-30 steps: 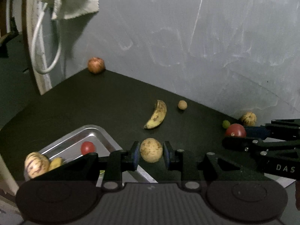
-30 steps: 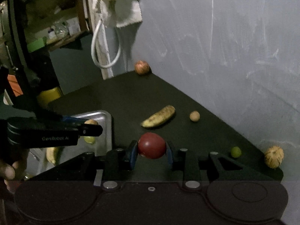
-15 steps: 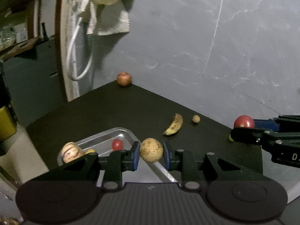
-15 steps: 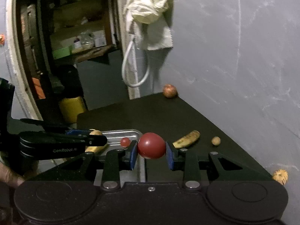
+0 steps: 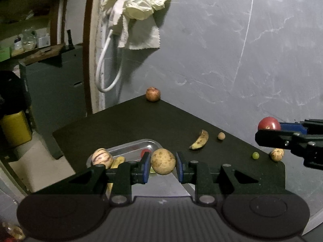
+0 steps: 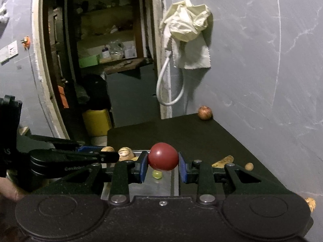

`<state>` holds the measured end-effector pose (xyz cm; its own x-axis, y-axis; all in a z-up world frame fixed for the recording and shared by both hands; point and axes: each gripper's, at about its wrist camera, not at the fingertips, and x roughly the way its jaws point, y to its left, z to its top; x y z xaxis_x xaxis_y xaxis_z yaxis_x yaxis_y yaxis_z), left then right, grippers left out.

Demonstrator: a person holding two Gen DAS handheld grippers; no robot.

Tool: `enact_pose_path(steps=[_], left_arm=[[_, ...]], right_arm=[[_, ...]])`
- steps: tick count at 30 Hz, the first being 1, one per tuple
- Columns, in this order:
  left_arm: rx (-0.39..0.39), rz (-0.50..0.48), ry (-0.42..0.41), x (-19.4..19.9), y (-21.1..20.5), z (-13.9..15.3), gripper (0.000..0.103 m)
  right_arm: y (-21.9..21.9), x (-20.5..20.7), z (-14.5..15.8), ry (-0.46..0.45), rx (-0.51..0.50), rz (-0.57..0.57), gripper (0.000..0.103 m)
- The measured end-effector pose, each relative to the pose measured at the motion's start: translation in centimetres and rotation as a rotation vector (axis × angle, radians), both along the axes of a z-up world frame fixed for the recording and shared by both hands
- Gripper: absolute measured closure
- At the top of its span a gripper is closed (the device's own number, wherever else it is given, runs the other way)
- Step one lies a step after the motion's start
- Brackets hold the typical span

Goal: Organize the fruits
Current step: 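Carry the potato over the tray with the left tool while the right tool carries the tomato there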

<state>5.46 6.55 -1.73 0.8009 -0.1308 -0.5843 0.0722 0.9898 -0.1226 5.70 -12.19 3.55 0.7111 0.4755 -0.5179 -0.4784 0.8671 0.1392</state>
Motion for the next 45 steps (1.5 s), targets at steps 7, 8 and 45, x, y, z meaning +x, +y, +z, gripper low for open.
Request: enact_pose_path(steps=[7,8,45], left_arm=[[0.01,0.039,0.02,-1.7,0.9,-0.3,0.075],[0.012,0.043,0.028,-1.8,1.1,-0.5,0.075],[-0.036,-0.089,0.319,13.9,4.5,-12.3,0.075]], right_arm=[[0.3,-1.0,-0.2,0.016,0.022,0.037,0.069],[0.4,-0.9,-0.5,0.025,0.026,0.039,0.069],[7.4,9.3,-13.3,0.247,-0.169,0.117,0.069]])
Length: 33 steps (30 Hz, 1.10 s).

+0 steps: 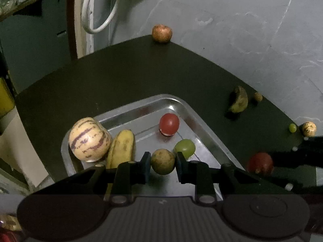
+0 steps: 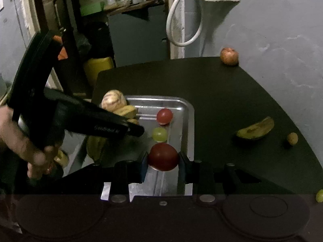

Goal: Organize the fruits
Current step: 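Carry the potato over the tray with the left tool while the right tool carries the tomato there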

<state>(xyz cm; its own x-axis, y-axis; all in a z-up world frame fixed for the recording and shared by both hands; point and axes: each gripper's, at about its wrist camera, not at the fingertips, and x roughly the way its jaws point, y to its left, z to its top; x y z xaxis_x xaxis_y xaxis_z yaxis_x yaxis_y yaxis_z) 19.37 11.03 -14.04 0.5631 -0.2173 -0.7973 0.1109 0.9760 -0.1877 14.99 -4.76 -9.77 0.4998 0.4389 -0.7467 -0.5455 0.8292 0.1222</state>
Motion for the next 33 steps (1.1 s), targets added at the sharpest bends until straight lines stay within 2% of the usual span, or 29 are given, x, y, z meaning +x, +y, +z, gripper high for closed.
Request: enact_pose_path(steps=[5,13,33], left_arm=[[-0.025,0.031,0.035,0.5,0.3,-0.5,0.075],[-0.021,0.042,0.048,0.9,0.3,-0.8,0.075],[-0.038,0.062,0.067,1.2,0.3,-1.1,0.074]], right_arm=[[1.1,0.1,-1.8,-0.015,-0.029,0.048,0.069],[2.5,0.8,-4.1,-0.005,-0.045,0.079,0.069],[3.6,1.3,-5.4,0.003,-0.066,0.106,0.068]])
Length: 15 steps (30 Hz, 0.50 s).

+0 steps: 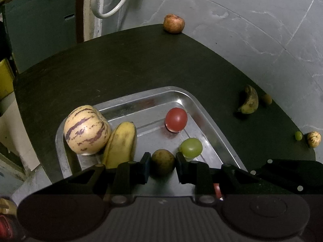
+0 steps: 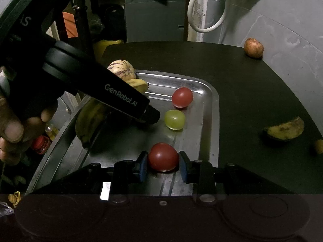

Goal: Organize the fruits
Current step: 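Carry the potato over the tray with the left tool while the right tool carries the tomato there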

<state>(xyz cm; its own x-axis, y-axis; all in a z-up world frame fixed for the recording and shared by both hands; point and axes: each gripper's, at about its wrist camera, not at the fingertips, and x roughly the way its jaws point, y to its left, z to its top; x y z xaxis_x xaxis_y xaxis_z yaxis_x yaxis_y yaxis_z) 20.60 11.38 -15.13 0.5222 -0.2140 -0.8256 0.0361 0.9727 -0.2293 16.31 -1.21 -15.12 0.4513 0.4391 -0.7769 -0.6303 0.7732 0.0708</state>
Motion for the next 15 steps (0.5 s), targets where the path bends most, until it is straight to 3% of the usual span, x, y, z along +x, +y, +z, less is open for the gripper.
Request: enact_pose_path(steps=[15], left_arm=[[-0.016,0.012,-0.031,-0.1,0.0,1.5,0.073]], right_arm=[[-0.5,-0.2,1.5,-0.029,0.027,-0.014,0.06]])
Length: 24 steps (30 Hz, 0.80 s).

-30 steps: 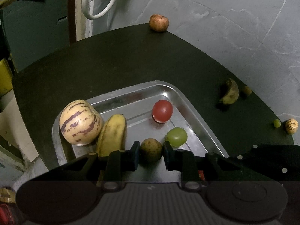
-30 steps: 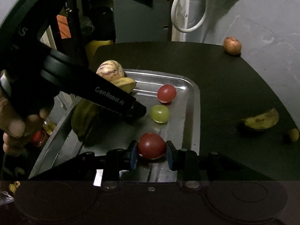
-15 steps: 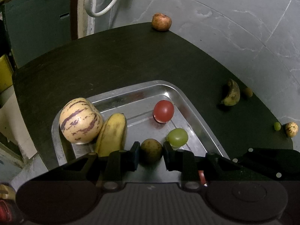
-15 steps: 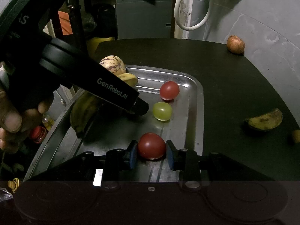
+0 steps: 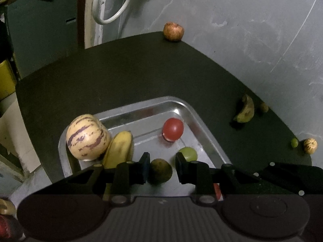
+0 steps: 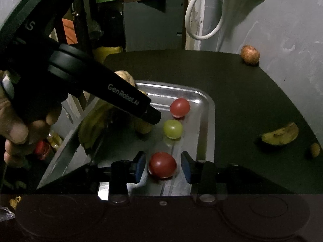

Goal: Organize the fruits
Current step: 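Open the left tool to drop the potato in the tray while the right tool releases the tomato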

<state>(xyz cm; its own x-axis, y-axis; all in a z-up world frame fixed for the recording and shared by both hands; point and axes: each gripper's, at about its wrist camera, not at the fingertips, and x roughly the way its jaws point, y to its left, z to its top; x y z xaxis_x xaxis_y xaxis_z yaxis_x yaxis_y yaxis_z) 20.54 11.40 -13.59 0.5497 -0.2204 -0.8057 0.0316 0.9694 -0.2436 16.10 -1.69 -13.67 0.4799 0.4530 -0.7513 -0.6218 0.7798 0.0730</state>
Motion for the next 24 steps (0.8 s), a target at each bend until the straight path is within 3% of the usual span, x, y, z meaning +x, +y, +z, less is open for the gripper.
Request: enact_pose_path(steps=[7,15,24], left_arm=[[-0.015,0.006,-0.042,-0.2,-0.2,1.8,0.048],[-0.023,0.021,-0.082,-1.2,-0.1,3.4,0.03],[0.01,0.024,-0.104,-3.0,-0.6,4.4,0.023]], right_arm=[[-1.2,-0.7,1.8,-0.028,0.009,-0.011,0.046],[-3.6,-1.8,4.7,-0.068,0.041,-0.034,0.024],[-5.4,-3.4,6.4,-0.089,0.066,-0.049,0.017]])
